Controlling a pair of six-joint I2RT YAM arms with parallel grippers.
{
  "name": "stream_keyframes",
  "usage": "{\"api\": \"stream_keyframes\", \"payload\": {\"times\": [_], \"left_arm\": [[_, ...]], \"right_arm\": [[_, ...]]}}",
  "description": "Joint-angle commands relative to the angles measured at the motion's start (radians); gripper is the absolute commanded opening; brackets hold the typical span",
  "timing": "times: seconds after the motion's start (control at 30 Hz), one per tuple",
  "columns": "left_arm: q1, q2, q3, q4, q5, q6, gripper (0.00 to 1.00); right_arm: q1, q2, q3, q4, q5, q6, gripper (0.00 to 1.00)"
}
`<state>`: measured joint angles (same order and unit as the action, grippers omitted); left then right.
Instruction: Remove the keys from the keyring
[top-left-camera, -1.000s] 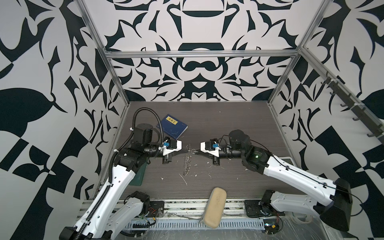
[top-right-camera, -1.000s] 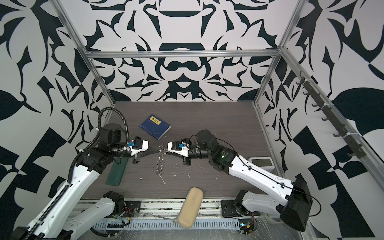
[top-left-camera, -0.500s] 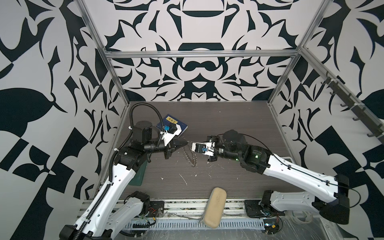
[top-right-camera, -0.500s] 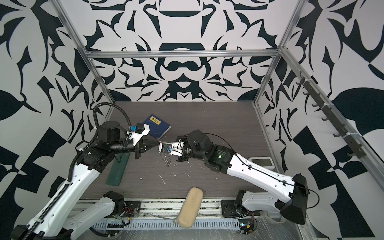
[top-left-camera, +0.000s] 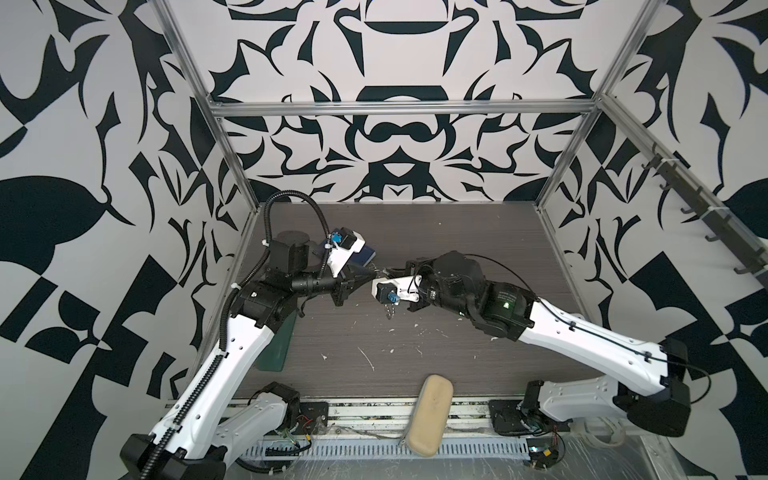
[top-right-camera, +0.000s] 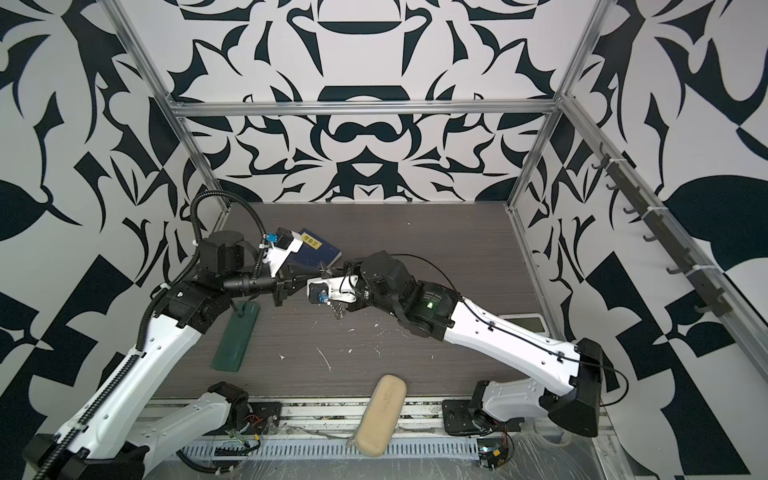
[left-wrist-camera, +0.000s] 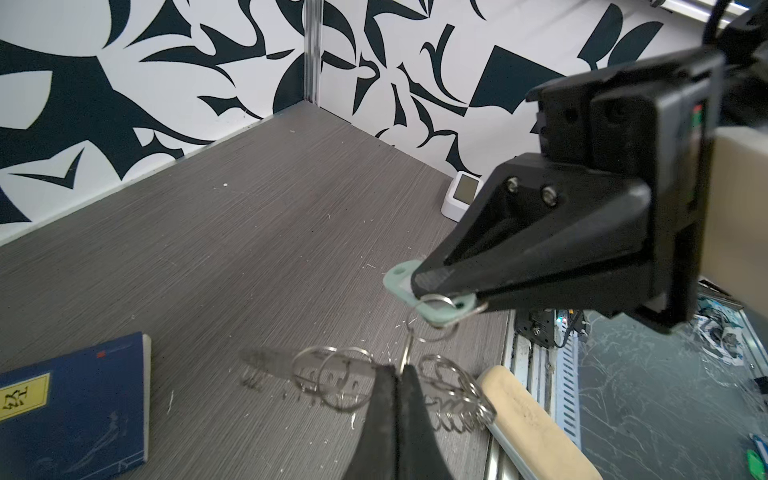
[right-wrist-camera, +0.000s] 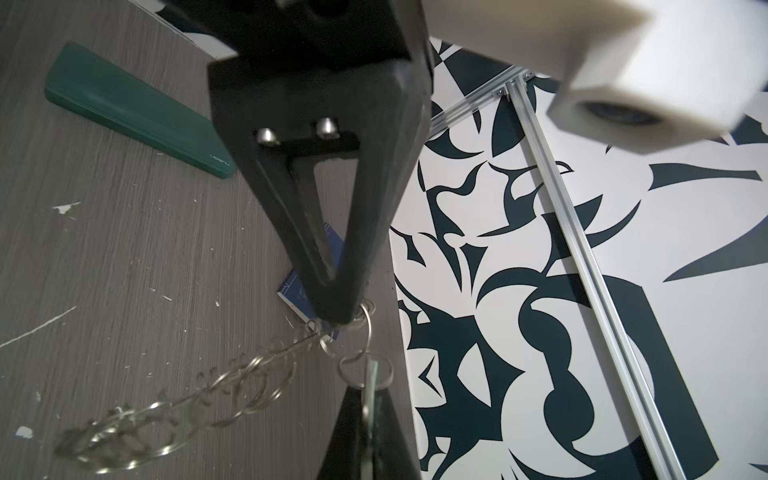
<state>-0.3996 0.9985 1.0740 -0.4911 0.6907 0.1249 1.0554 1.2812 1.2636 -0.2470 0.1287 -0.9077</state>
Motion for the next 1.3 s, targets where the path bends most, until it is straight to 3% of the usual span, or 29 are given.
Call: {"api": "stream_keyframes", "payload": {"times": [0.0,0.3,0.63,0.83,1.27], "left_arm": [[0.006,0.009,0.026,-0.018,-0.076,-0.032,0.0],[0.004,0.043,0.041,0.008,-0.033,-0.071,0.0],[-0.02,0.068,0.06,0.011,-0.015,-0.072,0.0],[-0.028,0.095,0.082,0.013,0.015,-0.074,0.0],[-0.042,0.161,0.138,0.06,0.067,-0.157,0.0]], "right_arm": [[0.009,-0.023,0.082,0.024,0.002,-0.031,0.0],[0.011,-0.032,0.068,0.089,-0.085,-0.078,0.0],[0.011,0.016,0.155,0.065,-0.058,-0.192,0.0],[0.011,0.034,0.191,0.042,-0.126,-0.215,0.0],[0.011,0.052,0.215,0.095,-0.269,-0.115,0.0]]}}
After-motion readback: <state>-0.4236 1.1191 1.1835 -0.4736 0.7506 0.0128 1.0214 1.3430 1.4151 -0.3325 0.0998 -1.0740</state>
